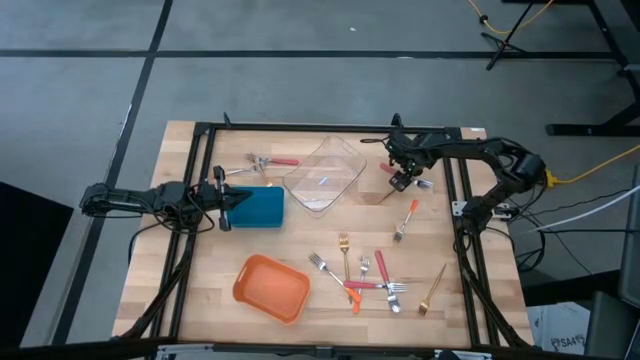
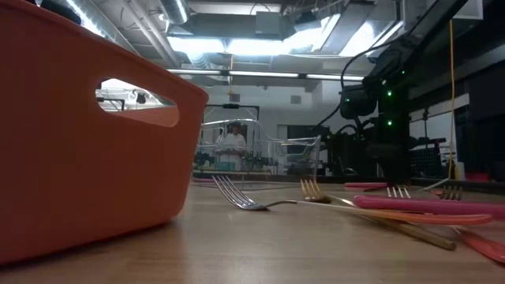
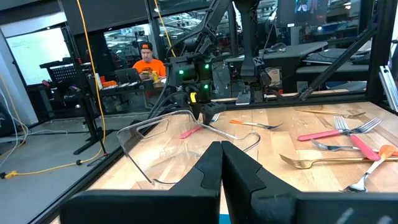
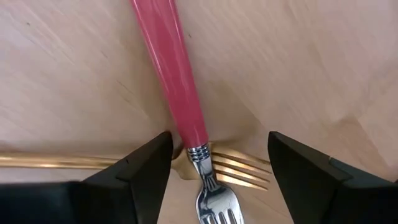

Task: Sort silverware by color (type)
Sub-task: Put the pink fork into the transparent bin

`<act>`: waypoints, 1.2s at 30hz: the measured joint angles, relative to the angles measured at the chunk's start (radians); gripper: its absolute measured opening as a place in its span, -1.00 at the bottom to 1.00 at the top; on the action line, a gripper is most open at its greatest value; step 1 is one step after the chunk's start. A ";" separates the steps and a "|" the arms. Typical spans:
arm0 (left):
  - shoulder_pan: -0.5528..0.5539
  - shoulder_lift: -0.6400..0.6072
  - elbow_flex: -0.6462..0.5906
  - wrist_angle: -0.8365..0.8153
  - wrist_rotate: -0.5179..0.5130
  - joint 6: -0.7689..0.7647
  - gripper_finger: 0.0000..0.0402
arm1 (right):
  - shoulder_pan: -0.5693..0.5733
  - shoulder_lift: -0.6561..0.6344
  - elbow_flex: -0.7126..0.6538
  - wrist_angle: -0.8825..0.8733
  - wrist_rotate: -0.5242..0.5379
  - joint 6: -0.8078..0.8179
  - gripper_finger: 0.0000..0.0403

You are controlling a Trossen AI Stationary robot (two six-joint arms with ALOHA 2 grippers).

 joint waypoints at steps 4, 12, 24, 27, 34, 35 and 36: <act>0.000 0.000 0.000 0.000 0.000 0.000 -1.00 | 0.000 0.004 0.001 0.001 -0.002 0.000 0.27; 0.000 0.000 0.000 0.000 0.000 0.000 -1.00 | 0.000 0.005 0.000 -0.001 -0.037 0.000 -0.01; 0.000 0.000 0.000 0.000 0.000 0.000 -1.00 | 0.000 0.006 -0.002 -0.001 -0.061 -0.025 -0.18; 0.000 0.000 0.000 0.000 0.000 0.000 -1.00 | 0.000 0.006 -0.002 -0.001 -0.061 -0.026 -0.18; 0.000 0.000 0.000 0.000 0.000 0.000 -1.00 | 0.000 0.007 -0.002 -0.001 -0.070 -0.050 -0.18; 0.000 0.000 0.000 0.000 0.000 0.000 -1.00 | 0.000 0.007 -0.002 -0.001 -0.077 -0.053 -0.18; 0.000 0.000 0.000 0.000 0.000 0.000 -1.00 | 0.000 0.007 -0.002 -0.002 -0.082 -0.053 -0.18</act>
